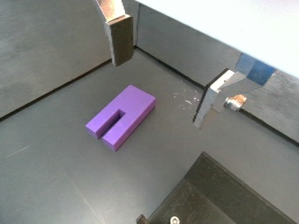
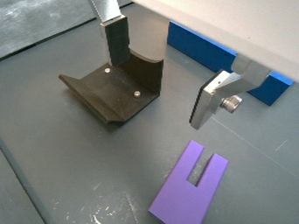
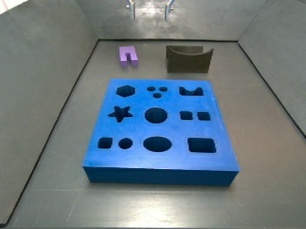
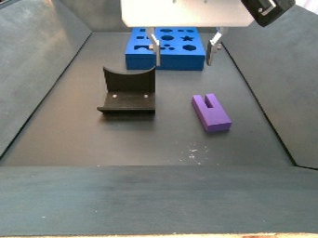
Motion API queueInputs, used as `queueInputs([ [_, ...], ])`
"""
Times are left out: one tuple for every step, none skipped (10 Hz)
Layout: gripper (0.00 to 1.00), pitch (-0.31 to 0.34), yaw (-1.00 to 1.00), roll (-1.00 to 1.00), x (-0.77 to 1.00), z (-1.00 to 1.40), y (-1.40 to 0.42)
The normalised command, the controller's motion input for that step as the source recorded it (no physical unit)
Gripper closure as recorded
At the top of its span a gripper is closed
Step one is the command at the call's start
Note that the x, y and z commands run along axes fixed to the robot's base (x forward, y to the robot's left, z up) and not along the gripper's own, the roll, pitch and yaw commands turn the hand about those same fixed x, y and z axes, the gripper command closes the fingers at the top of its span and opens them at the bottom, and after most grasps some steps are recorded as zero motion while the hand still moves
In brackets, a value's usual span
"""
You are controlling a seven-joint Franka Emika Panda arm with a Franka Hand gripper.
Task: Pick up the double-square object. Move up. Rotate the double-square object. Place the double-square object on the fixture. Regrasp the double-square object. Move to above the board. Insert the double-square object.
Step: Pick up the double-square object.
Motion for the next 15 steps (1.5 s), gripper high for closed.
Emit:
queueInputs([
  [0.0,0.0,0.0,0.0,-0.06,0.0,0.0],
  [0.0,-0.051,0.02,0.0,-0.23,-0.02,0.06],
  [0.0,-0.269,0.17,0.11,-0.47,-0.27,0.12],
  [0.0,-0.351,0.22,0.23,-0.65,-0.41,0.1],
  [0.0,-0.36,0.31,0.22,-0.58,-0.46,0.15],
  [0.0,-0.363,0.38,0.23,-0.53,-0.5,0.15],
  [0.0,-0.4,0.41,0.17,-0.53,-0.51,0.19],
  [0.0,-0.377,0.38,0.18,-0.51,-0.61,0.13],
  [0.0,-0.309,0.31,0.2,-0.42,-0.64,0.03],
  [0.0,-0.237,0.23,0.12,-0.22,-0.57,0.0],
  [0.0,-0.103,0.12,0.19,0.0,-0.39,0.0],
  [0.0,-0.08,0.08,0.19,0.0,-0.42,0.01],
  [0.0,-0.123,0.0,0.11,0.07,-0.57,0.05],
  [0.0,-0.183,0.0,0.0,0.11,-0.64,0.06],
  [0.0,-0.251,0.0,0.0,0.04,-0.74,0.05],
])
